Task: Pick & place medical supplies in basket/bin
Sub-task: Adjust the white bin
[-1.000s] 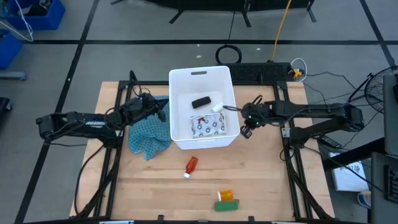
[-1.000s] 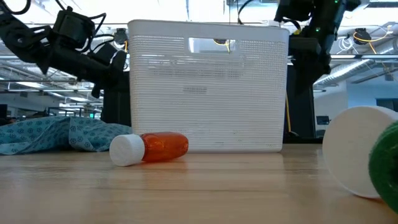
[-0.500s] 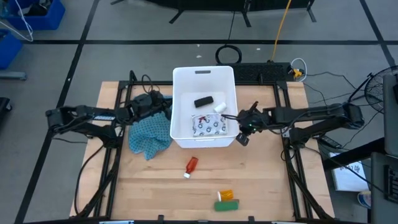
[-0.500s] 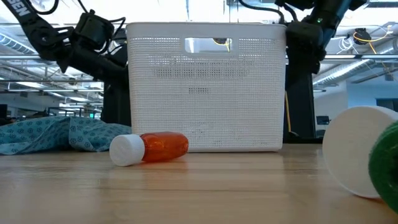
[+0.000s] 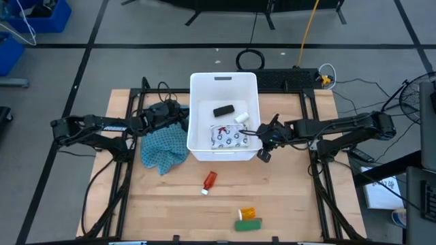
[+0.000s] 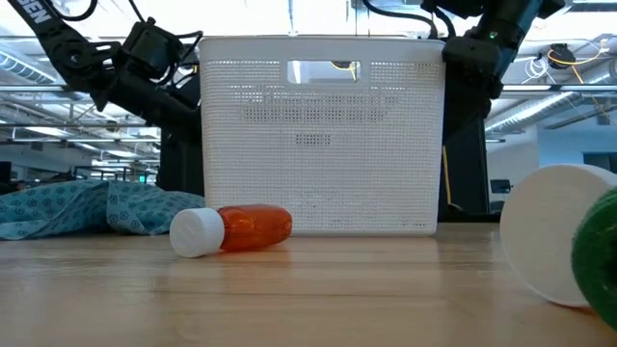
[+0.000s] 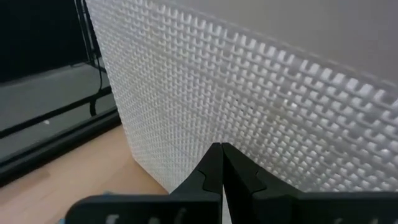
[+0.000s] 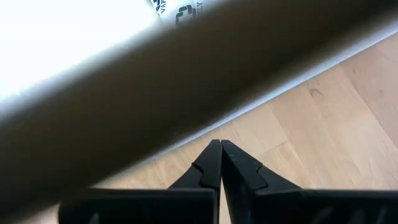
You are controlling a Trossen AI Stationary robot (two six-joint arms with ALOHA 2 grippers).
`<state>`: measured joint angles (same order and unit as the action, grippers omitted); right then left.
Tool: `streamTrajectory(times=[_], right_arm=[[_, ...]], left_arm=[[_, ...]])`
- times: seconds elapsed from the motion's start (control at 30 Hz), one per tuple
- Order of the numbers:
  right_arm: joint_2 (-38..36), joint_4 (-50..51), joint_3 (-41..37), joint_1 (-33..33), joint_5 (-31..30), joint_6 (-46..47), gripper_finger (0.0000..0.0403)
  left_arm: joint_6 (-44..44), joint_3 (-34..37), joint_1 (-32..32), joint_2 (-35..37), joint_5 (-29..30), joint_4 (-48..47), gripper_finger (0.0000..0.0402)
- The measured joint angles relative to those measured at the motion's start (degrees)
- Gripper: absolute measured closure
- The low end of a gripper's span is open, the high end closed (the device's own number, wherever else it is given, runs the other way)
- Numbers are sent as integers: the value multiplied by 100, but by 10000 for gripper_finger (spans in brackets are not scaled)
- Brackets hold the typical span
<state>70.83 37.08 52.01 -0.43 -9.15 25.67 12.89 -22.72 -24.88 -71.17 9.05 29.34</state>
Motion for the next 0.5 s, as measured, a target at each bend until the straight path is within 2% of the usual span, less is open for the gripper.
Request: streamTrajectory(times=[0.27,0.5], right_arm=[[-17,35,0,190,-44,72,403],[-198,477,-6,552,-275,297,403]], left_arm=[[-274,-8,0,405,165,-373,401],[-469,-9,3,1180,589,-1344,401]])
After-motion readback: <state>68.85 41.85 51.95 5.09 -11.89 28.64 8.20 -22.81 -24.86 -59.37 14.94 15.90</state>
